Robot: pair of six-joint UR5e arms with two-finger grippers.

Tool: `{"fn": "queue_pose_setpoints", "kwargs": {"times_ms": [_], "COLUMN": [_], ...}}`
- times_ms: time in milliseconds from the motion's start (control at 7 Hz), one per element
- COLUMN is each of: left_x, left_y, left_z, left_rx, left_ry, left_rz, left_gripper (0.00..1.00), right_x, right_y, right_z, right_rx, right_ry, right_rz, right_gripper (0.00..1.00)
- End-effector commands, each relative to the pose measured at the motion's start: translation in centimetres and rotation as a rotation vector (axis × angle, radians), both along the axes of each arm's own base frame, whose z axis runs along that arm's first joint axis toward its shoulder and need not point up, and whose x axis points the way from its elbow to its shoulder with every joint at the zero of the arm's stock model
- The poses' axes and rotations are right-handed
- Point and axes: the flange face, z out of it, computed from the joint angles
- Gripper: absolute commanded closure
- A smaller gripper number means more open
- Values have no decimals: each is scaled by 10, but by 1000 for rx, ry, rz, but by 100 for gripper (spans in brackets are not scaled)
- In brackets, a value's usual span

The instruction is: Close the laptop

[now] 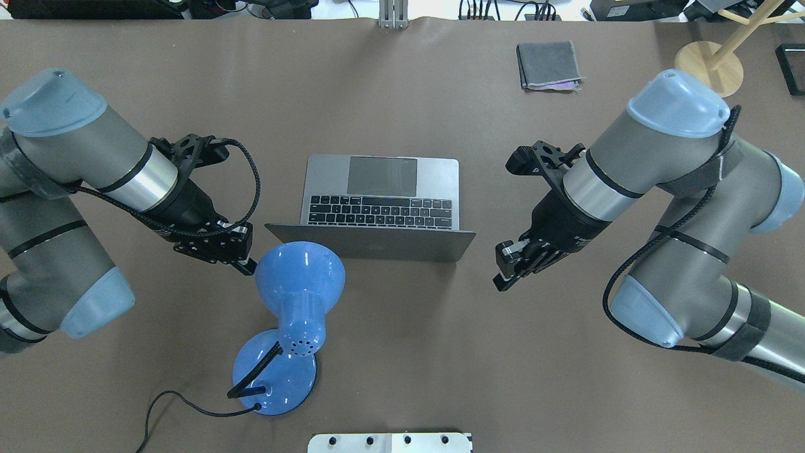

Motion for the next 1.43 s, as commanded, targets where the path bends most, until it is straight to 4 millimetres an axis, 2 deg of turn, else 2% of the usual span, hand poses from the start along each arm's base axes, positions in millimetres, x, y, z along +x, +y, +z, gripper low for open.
{"fn": "queue_pose_setpoints", "kwargs": {"times_ms": [0,286,714,857,1143,1286], "left_x": [10,35,45,47,50,55], "left_y": [4,15,12,9,4,-4], "left_z": [-15,-33,-39,-53,-54,-53], "left_rx": [-35,-64,-63,-50,-43,-27], "left_ry": [3,3,6,21,19,6], "left_rz": [-2,15,22,20,8,-27], "left_gripper": [100,100,100,100,100,100], "right_x": [-13,-18,-39,-38,-32,-24], "right_y": [4,-3,-20,-23,-32,-40], "right_z": [-15,-20,-34,-34,-33,-35], "right_rx": [3,26,32,37,45,44], "right_ry": [2,11,18,21,30,29], "right_rz": [16,50,70,84,117,138], "right_gripper": [100,100,100,100,100,100]}}
